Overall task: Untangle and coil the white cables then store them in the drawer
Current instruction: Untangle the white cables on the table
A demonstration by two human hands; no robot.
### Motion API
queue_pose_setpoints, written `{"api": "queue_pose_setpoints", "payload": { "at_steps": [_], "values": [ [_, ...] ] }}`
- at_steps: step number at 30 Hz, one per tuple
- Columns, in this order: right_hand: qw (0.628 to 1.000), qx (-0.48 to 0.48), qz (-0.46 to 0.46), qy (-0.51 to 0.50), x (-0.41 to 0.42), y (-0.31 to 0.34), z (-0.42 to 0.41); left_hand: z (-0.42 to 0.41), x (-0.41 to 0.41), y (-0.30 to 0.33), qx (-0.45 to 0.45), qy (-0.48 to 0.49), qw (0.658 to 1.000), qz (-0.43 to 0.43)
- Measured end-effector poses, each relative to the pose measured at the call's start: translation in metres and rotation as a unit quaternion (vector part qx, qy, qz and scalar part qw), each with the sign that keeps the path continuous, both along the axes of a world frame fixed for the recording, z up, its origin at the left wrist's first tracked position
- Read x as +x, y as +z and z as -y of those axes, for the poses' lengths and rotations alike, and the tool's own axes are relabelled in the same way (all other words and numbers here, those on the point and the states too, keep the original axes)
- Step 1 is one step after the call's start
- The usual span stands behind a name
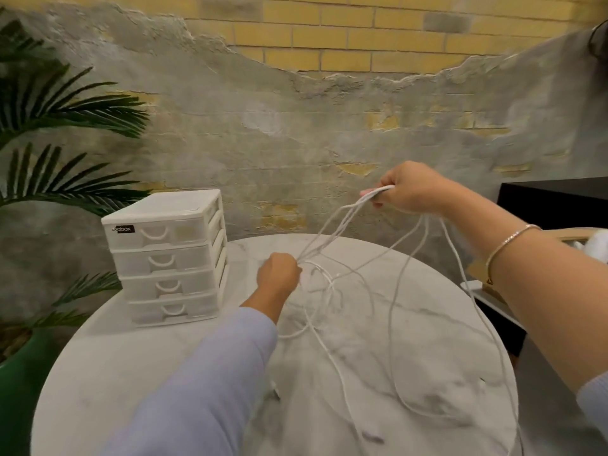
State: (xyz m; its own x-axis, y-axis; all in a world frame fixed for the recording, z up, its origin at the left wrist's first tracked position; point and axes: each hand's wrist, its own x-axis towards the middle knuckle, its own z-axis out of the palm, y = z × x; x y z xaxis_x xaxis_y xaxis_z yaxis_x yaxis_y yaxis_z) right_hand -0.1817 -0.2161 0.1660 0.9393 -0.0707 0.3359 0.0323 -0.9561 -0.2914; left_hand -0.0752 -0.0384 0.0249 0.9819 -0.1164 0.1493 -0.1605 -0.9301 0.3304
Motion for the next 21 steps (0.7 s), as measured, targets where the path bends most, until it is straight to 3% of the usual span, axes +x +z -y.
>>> {"api": "queue_pose_setpoints", "payload": {
  "at_steps": [7, 12, 17, 21],
  "values": [
    [0.999, -0.010, -0.001, -0.050, 0.006, -0.006, 0.011, -0.014, 0.019, 0.045, -0.067, 0.102, 0.986, 0.118],
    [0.997, -0.006, 0.019, -0.075, 0.010, -0.005, 0.018, -0.015, 0.026, 0.053, -0.038, 0.075, 0.993, 0.080],
    [0.978, -0.143, 0.025, -0.152, 0.011, -0.008, 0.023, -0.024, 0.021, 0.049, 0.001, 0.081, 0.992, 0.092],
    [0.961, -0.185, 0.048, -0.198, 0.012, -0.004, 0.015, -0.029, 0.016, 0.052, 0.018, 0.077, 0.992, 0.098]
  ]
}}
